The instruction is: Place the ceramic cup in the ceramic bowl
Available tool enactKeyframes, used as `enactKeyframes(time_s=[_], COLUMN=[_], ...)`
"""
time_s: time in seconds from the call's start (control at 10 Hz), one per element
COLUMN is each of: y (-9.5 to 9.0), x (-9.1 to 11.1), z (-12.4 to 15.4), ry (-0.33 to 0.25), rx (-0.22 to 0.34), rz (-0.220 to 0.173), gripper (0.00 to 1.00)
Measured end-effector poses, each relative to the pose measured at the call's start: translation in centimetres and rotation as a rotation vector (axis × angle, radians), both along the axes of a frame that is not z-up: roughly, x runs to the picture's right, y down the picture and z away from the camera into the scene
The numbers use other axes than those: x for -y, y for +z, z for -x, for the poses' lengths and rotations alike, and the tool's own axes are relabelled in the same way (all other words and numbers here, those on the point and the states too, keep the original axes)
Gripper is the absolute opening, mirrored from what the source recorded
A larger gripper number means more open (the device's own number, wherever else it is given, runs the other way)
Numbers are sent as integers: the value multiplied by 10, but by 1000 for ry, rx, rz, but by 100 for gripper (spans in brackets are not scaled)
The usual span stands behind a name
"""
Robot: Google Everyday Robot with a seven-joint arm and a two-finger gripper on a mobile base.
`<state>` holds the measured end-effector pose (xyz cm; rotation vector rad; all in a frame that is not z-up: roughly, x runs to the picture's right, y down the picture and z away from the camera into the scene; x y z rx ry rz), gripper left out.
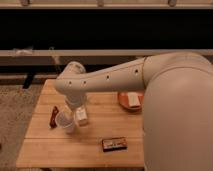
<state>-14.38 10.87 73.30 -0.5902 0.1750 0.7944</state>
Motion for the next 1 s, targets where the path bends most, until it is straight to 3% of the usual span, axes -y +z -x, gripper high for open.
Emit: enactKeyframes(time_s=[0.4,1.0], y=[29,52], x=[-6,-29], z=[23,27], ry=[41,64], rx=[30,18], rz=[68,108], gripper=[80,79])
